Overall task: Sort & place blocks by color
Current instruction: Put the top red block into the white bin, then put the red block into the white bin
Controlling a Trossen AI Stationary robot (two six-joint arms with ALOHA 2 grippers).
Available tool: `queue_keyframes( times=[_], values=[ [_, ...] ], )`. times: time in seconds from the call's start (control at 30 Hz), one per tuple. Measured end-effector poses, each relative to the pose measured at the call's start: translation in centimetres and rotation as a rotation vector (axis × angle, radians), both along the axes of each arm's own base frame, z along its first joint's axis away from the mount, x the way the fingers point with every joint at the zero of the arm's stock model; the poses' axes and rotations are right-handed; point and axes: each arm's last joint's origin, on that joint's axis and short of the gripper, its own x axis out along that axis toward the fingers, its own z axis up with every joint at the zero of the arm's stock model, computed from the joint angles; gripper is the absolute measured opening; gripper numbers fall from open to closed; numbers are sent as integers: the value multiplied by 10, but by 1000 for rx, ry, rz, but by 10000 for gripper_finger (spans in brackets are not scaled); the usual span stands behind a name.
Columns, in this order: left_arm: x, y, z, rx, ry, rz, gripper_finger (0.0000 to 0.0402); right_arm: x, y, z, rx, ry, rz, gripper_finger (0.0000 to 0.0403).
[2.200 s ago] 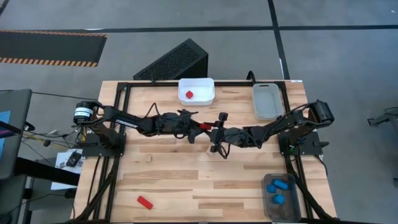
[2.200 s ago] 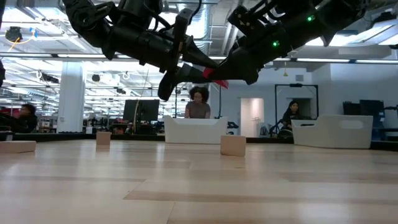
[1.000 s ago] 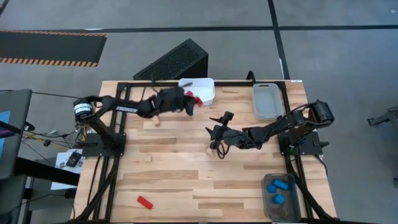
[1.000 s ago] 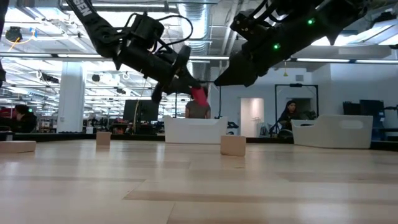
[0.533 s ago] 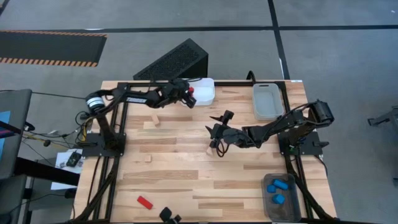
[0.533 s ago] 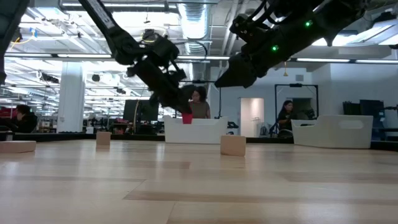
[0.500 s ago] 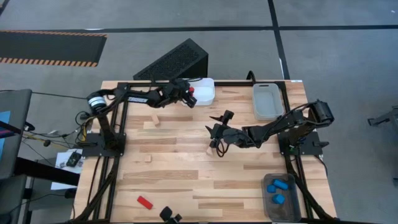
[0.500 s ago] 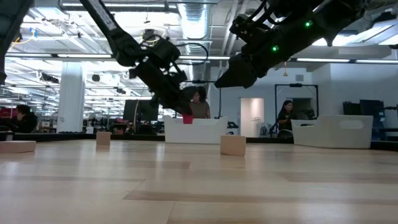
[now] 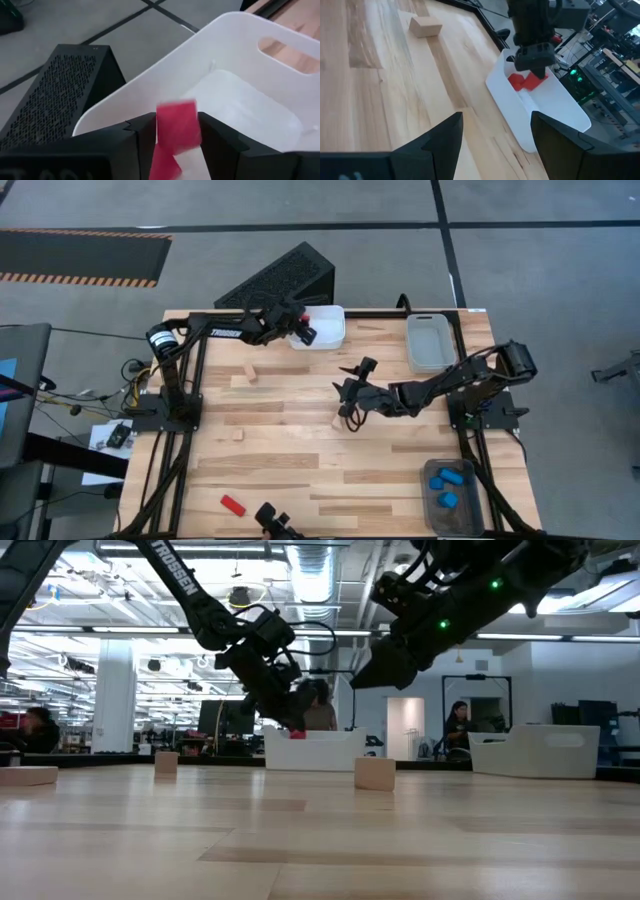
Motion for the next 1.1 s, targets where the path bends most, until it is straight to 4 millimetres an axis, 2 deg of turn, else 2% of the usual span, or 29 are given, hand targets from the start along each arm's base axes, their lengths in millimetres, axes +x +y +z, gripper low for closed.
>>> queue_keyframes(
  times=[0.27,0.43,0.57,0.7,0.83,0.97,1.1],
  values=[
    [-4,-4,0,-19,60,19,187,-1,-7,-2,40,-5,-30,258],
    [-8,-9,16,-15,34,24,206,-1,-10,-3,50,6,-23,258],
    [-9,-26,39,25,27,5,205,-2,-10,-6,64,24,-31,258],
    [-20,-62,55,112,29,29,195,-3,-9,-8,69,53,-18,258],
    [-37,-113,63,186,33,-31,182,-2,-5,-9,135,60,88,255],
    [-61,-165,54,211,31,-140,172,2,-1,-9,251,44,249,253],
    [-90,-206,42,196,-8,-221,164,6,-1,-3,346,-47,327,253]
  ],
)
